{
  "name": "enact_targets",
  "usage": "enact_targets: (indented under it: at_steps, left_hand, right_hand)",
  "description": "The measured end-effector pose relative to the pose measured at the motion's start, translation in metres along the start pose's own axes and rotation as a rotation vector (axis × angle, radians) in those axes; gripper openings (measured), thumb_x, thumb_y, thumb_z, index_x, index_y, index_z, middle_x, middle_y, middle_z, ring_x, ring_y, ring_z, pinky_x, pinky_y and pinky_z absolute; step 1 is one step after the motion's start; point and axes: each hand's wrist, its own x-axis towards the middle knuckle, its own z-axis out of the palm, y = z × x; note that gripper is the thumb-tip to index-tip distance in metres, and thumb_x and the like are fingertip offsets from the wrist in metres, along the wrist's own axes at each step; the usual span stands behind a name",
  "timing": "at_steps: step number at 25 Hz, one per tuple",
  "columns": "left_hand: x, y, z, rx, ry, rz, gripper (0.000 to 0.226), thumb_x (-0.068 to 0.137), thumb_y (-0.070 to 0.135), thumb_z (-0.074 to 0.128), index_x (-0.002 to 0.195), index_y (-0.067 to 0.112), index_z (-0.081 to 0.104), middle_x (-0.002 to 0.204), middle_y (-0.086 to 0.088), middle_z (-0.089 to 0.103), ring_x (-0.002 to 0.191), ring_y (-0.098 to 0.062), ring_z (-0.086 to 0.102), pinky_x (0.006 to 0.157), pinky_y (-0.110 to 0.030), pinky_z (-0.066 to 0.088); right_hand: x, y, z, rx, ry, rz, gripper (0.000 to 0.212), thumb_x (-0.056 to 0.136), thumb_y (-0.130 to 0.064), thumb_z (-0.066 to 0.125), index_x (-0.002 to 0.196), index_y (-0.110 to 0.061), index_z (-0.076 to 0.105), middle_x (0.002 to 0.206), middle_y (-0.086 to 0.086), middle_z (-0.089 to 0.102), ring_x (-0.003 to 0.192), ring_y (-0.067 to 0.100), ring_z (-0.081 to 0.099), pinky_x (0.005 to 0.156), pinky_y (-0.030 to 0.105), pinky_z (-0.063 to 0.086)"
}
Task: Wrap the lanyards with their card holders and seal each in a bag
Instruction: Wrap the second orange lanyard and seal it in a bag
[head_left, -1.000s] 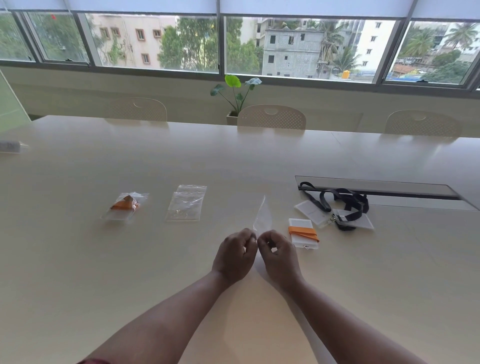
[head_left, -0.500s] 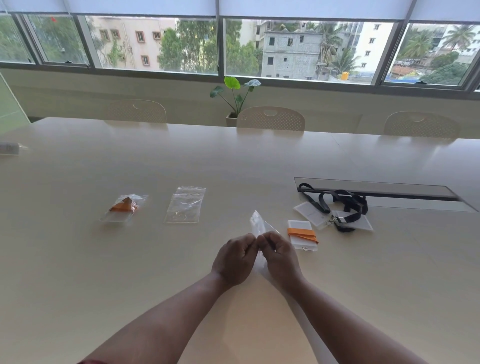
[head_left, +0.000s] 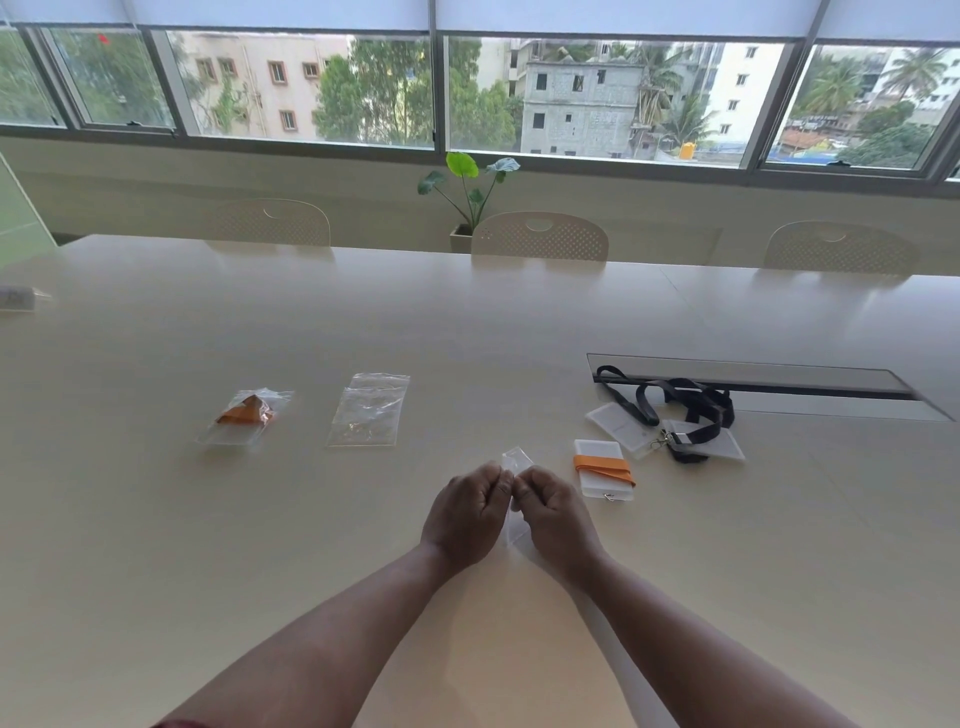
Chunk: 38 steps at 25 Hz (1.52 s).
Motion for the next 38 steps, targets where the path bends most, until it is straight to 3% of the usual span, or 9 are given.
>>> enact_targets:
  at_steps: [3,6,8,12,18,25,31,35,38]
  left_hand:
    - [0.001,-0.001,0.001,0.005,-0.031,-0.028,0.028,0.098,0.047,0.04,0.072,0.044,0.049,0.066,0.01,0.062,0.067,-0.021,0.059,0.061,-0.039,0.046]
    - [0.003,-0.002,0.001,0.008,-0.054,-0.044,0.031,0.098,0.046,0.04,0.076,0.028,0.051,0.074,0.004,0.068,0.074,-0.027,0.063,0.066,-0.042,0.049]
    - [0.004,-0.003,0.0,0.019,-0.083,-0.052,0.032,0.099,0.046,0.039,0.08,0.024,0.054,0.076,0.006,0.069,0.076,-0.023,0.063,0.067,-0.04,0.049]
    - [0.006,-0.003,-0.002,0.033,-0.19,-0.057,0.034,0.098,0.053,0.034,0.081,0.032,0.053,0.077,0.009,0.066,0.075,-0.013,0.061,0.071,-0.037,0.049]
    - [0.008,-0.005,-0.004,0.002,-0.216,-0.07,0.041,0.095,0.058,0.035,0.081,0.027,0.059,0.076,0.012,0.066,0.074,-0.011,0.062,0.072,-0.038,0.051]
    - [0.007,-0.006,-0.002,-0.063,-0.152,-0.089,0.035,0.095,0.051,0.04,0.074,0.031,0.06,0.073,0.013,0.067,0.07,-0.009,0.062,0.07,-0.038,0.052]
    - [0.006,-0.003,-0.003,-0.071,-0.126,-0.092,0.029,0.093,0.044,0.046,0.068,0.039,0.06,0.065,0.015,0.064,0.061,-0.009,0.057,0.065,-0.038,0.05]
    - [0.006,-0.004,-0.001,-0.061,-0.122,-0.103,0.031,0.091,0.038,0.048,0.069,0.022,0.061,0.064,0.001,0.064,0.061,-0.019,0.057,0.062,-0.042,0.05]
    - [0.007,-0.004,0.0,-0.05,-0.123,-0.104,0.034,0.09,0.039,0.048,0.072,0.013,0.061,0.065,0.002,0.066,0.062,-0.02,0.059,0.062,-0.042,0.051]
  right_hand:
    - [0.002,0.0,-0.001,0.027,0.003,0.035,0.027,0.089,-0.035,0.055,0.071,-0.016,0.063,0.063,-0.003,0.061,0.057,0.006,0.05,0.058,0.033,0.041]
    - [0.004,-0.001,-0.003,0.061,-0.016,0.067,0.027,0.088,-0.034,0.056,0.071,-0.015,0.063,0.062,0.004,0.061,0.057,0.01,0.05,0.058,0.034,0.04]
    - [0.006,0.0,-0.006,0.107,-0.056,0.088,0.025,0.091,-0.028,0.059,0.07,-0.015,0.064,0.061,-0.001,0.06,0.057,0.01,0.05,0.057,0.032,0.04]
    - [0.007,0.004,-0.013,0.171,-0.12,0.109,0.027,0.098,-0.019,0.062,0.071,-0.018,0.068,0.063,-0.004,0.064,0.056,0.007,0.051,0.053,0.019,0.04]
    - [0.007,0.007,-0.012,0.149,-0.141,0.07,0.026,0.097,-0.018,0.064,0.071,-0.015,0.069,0.063,-0.005,0.063,0.057,0.007,0.048,0.056,0.023,0.038]
    - [0.01,0.005,-0.014,0.218,-0.153,0.122,0.032,0.097,-0.013,0.061,0.069,-0.025,0.072,0.063,-0.003,0.065,0.055,0.003,0.051,0.054,0.015,0.04]
    - [0.009,0.006,-0.012,0.186,-0.111,0.141,0.029,0.097,-0.013,0.062,0.069,-0.016,0.069,0.061,-0.002,0.062,0.055,0.009,0.046,0.053,0.021,0.037]
    - [0.006,0.007,-0.01,0.102,-0.078,0.109,0.026,0.094,-0.017,0.065,0.069,-0.01,0.063,0.058,-0.004,0.055,0.052,0.008,0.041,0.049,0.024,0.033]
    - [0.004,0.007,-0.008,0.01,-0.04,0.078,0.025,0.092,-0.021,0.066,0.07,-0.009,0.061,0.056,-0.009,0.048,0.052,0.007,0.038,0.048,0.027,0.031]
